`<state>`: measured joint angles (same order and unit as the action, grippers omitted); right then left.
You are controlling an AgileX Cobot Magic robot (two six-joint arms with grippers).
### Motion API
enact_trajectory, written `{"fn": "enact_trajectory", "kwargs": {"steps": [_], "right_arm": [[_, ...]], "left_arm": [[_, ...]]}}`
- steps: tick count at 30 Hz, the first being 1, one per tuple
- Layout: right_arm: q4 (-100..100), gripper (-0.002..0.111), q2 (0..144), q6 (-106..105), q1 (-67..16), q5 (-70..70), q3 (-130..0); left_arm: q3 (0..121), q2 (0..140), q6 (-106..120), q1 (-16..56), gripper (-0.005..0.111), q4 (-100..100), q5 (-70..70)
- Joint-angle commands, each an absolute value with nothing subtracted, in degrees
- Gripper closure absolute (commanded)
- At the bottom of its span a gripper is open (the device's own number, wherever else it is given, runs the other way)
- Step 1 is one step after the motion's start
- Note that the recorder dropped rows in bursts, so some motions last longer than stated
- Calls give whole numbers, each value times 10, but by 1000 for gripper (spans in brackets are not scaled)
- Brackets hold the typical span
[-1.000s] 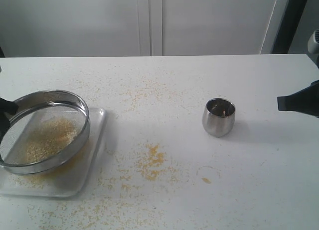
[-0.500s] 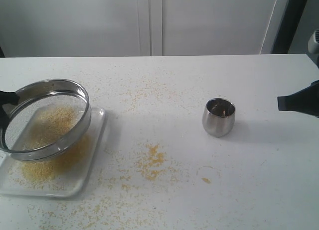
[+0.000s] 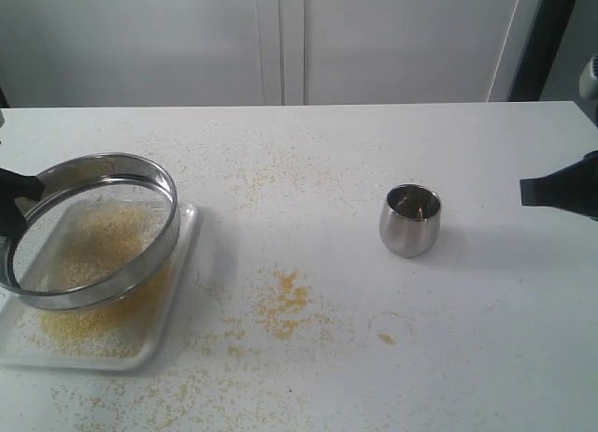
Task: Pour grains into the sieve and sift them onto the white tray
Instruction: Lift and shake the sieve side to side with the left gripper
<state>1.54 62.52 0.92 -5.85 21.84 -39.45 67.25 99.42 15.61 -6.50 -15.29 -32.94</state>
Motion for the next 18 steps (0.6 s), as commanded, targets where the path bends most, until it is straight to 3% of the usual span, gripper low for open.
{"fn": "enact_trajectory", "kwargs": {"steps": [1,4,9,14,18], "right_arm": [[16,108,621,13,-56,211,-392],[16,108,621,13,-56,210,-392],[16,108,621,13,-56,210,-392],[16,108,621,13,-56,210,-392],[16,108,621,13,-56,210,-392]], "left_arm": [[675,985,112,-69,107,-176,-324],[675,982,267,-62,107,-168,-357],[675,982,79,-73,107,-165,-324],[675,981,256,-60,107,-157,-343],[675,981,40,-74,107,-161,-313]]}}
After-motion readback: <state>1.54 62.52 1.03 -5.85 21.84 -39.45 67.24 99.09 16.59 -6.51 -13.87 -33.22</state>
